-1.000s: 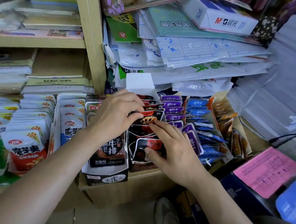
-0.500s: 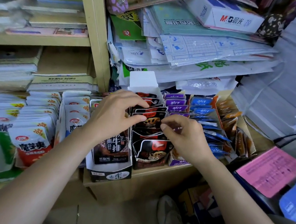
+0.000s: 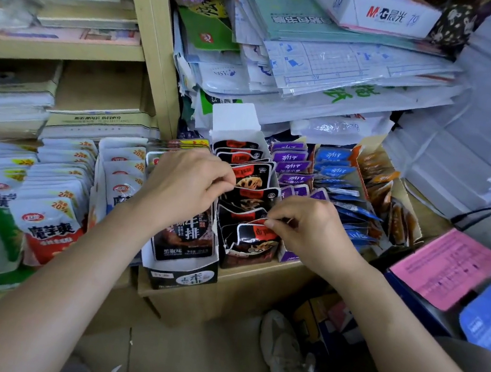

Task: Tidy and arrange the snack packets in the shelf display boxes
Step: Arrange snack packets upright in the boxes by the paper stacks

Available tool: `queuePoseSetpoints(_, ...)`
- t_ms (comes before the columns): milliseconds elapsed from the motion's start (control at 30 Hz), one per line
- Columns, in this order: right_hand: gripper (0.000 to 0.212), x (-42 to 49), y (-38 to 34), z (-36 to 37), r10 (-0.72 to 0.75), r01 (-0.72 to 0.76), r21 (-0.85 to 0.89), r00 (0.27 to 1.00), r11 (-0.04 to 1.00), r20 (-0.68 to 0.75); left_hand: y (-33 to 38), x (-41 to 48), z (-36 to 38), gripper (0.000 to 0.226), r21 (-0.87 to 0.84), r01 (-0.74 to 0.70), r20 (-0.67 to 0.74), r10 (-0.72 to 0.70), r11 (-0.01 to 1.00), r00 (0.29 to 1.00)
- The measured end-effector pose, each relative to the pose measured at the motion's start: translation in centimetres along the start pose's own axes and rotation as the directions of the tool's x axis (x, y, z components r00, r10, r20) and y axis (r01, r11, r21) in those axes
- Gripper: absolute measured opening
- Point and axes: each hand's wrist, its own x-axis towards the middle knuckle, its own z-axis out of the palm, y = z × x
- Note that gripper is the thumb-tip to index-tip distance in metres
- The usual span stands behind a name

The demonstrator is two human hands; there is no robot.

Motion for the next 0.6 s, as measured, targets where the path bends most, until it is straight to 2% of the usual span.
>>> queuePoseSetpoints(133,0.004,0.0,-0.1,0.3,0.029,-0.028,0.007,0.999,1.000,-0.038,-0.1,-0.5,-0.2,0.006,-0.051,0.002,0.030,-0.001,0.999,1.000)
queuePoseSetpoints(233,0.022,-0.3,-0.3,0.2,0.067,-0.066,0.023,0.996,0.998,-0.060,-0.1,-0.9,-0.5,0.012,-0.098,-0.030,0.031,0.033,0.995,0.999)
queuePoseSetpoints(367,0.043,-0.4,-1.0,-0.2,0.155,-0.156,0.097,0.988,0.983,0.011,-0.3,-1.3,-0.5,0.021,-0.071,-0.067,0.140,0.076,0.995,0.987)
queuePoseSetpoints(433,0.047,-0.4,-1.1,-0.4,0.165,-0.170,0.114,0.985,0.979,0.049,-0.3,-1.3,-0.5,0.017,-0.032,-0.099,0.145,0.102,0.995,0.984)
queuePoseSetpoints(600,0.020,-0.8,-0.9,-0.5,0.090,-0.100,0.127,0.992,0.987,0.083,0.0,-1.0,-0.5,0.011,0.003,-0.112,0.131,0.110,0.994,0.985)
